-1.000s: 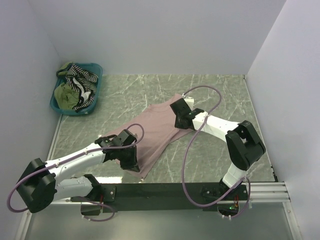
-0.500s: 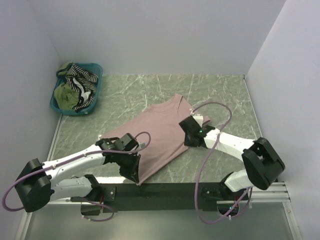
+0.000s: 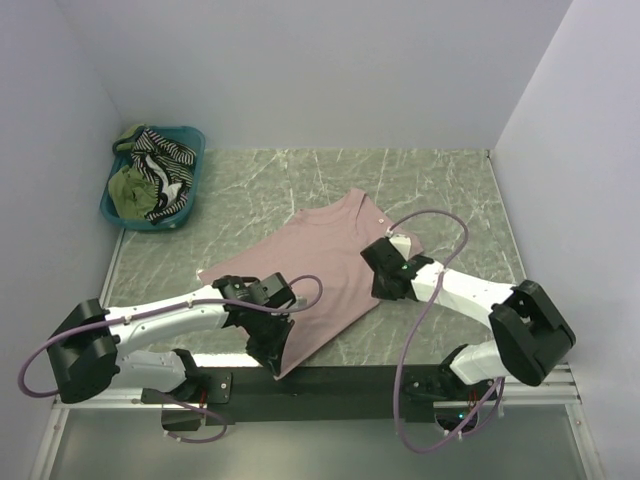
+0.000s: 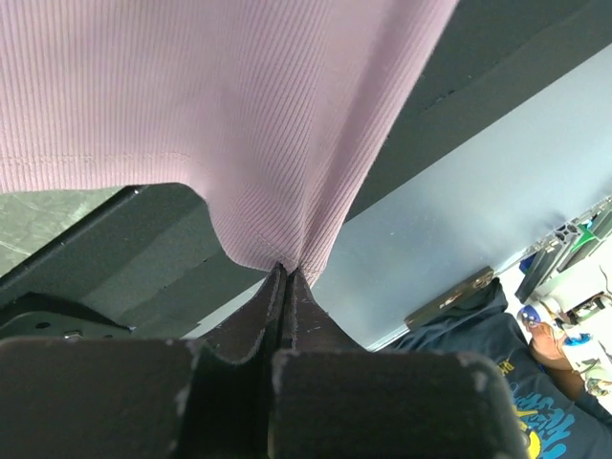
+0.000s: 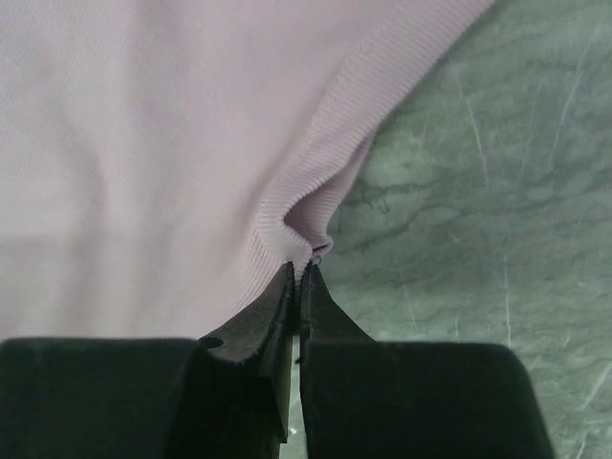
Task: Fold and stack the tank tops
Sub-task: Flatten the tank top out, then fold the tank top
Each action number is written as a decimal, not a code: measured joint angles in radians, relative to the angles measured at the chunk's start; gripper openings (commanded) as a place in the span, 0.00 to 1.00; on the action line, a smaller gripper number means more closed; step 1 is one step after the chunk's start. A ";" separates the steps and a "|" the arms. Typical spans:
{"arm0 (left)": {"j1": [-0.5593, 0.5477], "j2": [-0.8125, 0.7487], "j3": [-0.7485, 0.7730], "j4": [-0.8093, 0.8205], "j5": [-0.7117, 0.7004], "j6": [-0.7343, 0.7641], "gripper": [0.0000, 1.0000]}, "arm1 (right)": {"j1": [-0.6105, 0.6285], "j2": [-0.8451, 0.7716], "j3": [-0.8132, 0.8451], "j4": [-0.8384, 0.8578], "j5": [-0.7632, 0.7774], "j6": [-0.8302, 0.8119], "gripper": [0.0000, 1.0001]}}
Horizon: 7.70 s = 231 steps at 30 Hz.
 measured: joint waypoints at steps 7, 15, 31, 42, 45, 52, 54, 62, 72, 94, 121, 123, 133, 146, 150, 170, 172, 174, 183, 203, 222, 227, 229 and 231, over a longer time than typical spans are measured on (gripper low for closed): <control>0.106 0.027 0.000 0.019 0.009 0.036 0.01 | 0.000 0.086 0.133 -0.034 0.028 -0.026 0.00; 0.204 0.054 -0.016 0.053 0.024 0.077 0.01 | -0.003 0.192 0.292 -0.074 0.059 -0.066 0.00; 0.311 0.057 0.023 0.011 -0.003 0.068 0.01 | -0.007 0.279 0.373 -0.099 0.073 -0.108 0.00; 0.415 0.060 0.024 -0.016 0.002 0.079 0.01 | -0.011 0.292 0.414 -0.096 0.070 -0.144 0.00; 0.417 0.060 0.032 -0.026 0.003 0.088 0.01 | -0.011 0.292 0.413 -0.095 0.066 -0.148 0.00; 0.409 0.072 0.032 -0.021 0.067 0.100 0.01 | -0.016 0.222 0.251 -0.048 0.029 -0.135 0.00; 0.390 0.072 0.031 -0.013 0.082 0.099 0.01 | -0.016 0.176 0.171 -0.044 0.011 -0.120 0.00; 0.167 0.134 0.033 0.033 0.105 0.067 0.12 | -0.018 0.031 0.055 -0.017 -0.051 -0.064 0.21; 0.074 0.134 0.024 0.080 0.079 0.016 0.52 | -0.018 -0.145 -0.024 0.046 -0.084 -0.024 0.45; 0.424 0.135 0.138 0.185 -0.151 -0.303 0.52 | -0.251 0.752 1.014 0.074 -0.177 -0.351 0.57; 0.745 0.895 0.883 0.131 -0.555 -0.470 0.51 | -0.434 1.013 1.323 -0.229 -0.185 -0.339 0.46; 0.747 0.979 1.011 0.119 -0.536 -0.417 0.51 | -0.449 1.011 1.313 -0.222 -0.190 -0.321 0.47; 0.755 1.286 1.496 0.183 -0.323 -0.187 0.67 | -0.525 0.867 1.065 -0.111 -0.241 -0.224 0.49; 0.762 1.029 1.356 0.300 -0.405 -0.083 0.77 | -0.519 0.512 0.883 0.027 -0.195 -0.163 0.61; 0.765 0.642 1.012 0.343 -0.562 -0.186 0.79 | -0.413 0.243 0.647 0.113 -0.132 -0.119 0.61; 0.734 -0.185 -0.101 0.237 -0.746 -0.496 0.57 | 0.137 -0.021 0.015 0.211 -0.048 0.025 0.48; 0.737 -0.173 -0.116 0.248 -0.745 -0.496 0.57 | 0.158 0.005 0.016 0.219 -0.038 0.036 0.48; 0.740 -0.151 -0.132 0.261 -0.736 -0.491 0.55 | 0.180 0.027 0.016 0.220 -0.026 0.046 0.47; 0.744 -0.106 -0.207 0.366 -0.678 -0.451 0.50 | 0.196 0.035 0.013 0.220 0.042 0.066 0.45; 0.745 -0.035 -0.244 0.513 -0.667 -0.420 0.01 | 0.217 0.037 0.000 0.245 0.127 0.024 0.50; 0.745 -0.041 -0.230 0.484 -0.680 -0.380 0.01 | 0.313 0.033 -0.001 0.285 0.231 -0.085 0.45; 0.745 -0.041 -0.223 0.479 -0.680 -0.369 0.01 | 0.314 0.089 0.017 0.328 0.229 -0.149 0.42; 0.745 -0.041 -0.222 0.479 -0.680 -0.368 0.01 | 0.314 0.115 0.023 0.328 0.224 -0.155 0.41; 0.745 -0.041 -0.218 0.475 -0.679 -0.367 0.01 | 0.314 0.137 0.026 0.322 0.221 -0.153 0.42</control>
